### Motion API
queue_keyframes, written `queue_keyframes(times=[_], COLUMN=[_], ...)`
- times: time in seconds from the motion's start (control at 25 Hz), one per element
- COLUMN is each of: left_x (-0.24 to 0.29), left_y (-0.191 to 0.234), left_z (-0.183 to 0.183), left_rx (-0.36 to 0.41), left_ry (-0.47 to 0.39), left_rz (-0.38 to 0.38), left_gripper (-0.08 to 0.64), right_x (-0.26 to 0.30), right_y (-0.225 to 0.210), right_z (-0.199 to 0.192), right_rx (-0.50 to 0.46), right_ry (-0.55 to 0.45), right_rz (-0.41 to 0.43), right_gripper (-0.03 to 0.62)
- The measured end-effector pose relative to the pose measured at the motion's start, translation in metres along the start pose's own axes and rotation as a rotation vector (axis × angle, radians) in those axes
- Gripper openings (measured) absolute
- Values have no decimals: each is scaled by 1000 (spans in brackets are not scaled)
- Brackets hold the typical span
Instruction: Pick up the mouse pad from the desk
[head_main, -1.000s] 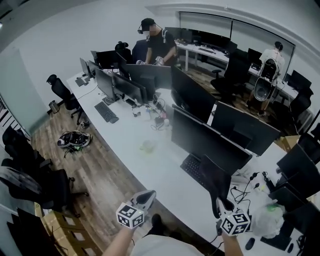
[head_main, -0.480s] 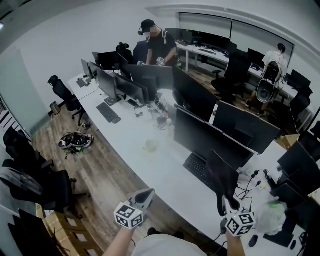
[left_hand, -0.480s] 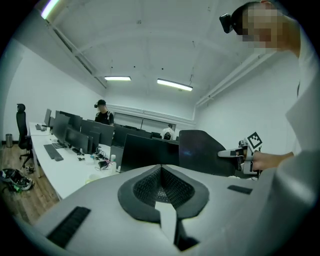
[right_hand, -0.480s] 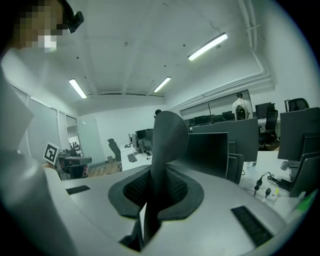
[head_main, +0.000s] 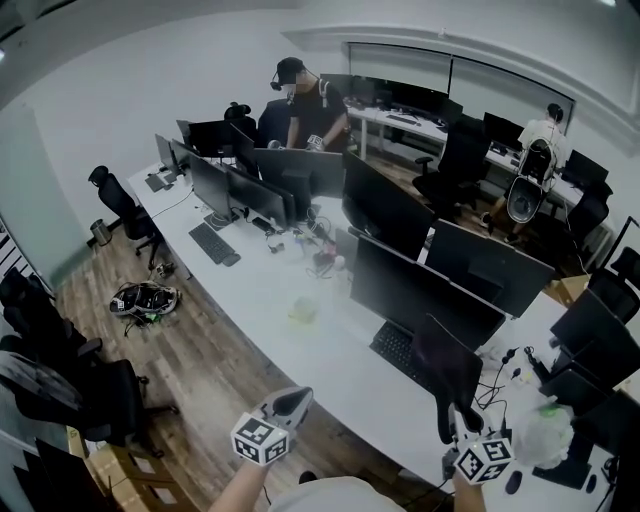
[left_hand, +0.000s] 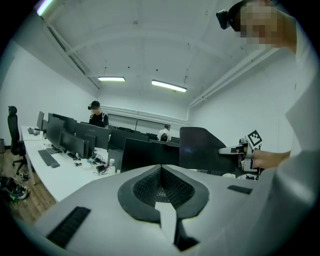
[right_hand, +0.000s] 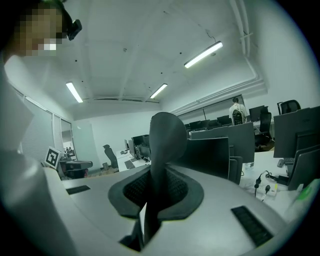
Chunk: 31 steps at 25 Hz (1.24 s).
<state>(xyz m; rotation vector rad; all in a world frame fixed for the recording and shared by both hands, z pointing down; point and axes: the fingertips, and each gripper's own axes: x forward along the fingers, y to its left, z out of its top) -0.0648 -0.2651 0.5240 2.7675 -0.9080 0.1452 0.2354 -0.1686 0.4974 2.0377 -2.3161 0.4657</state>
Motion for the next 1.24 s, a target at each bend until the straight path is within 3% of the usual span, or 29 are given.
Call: queue_keyframes(times=[1.24], left_x=[0], left_y=[15], left_z=[1], left_rx=[-23], left_ry=[-25], left_rz=[-20], left_gripper=[17], right_x=[8], right_y=[15], right_z=[-8], right_rx=[-30], right_ry=[10], right_rz=[-20], right_gripper=[43])
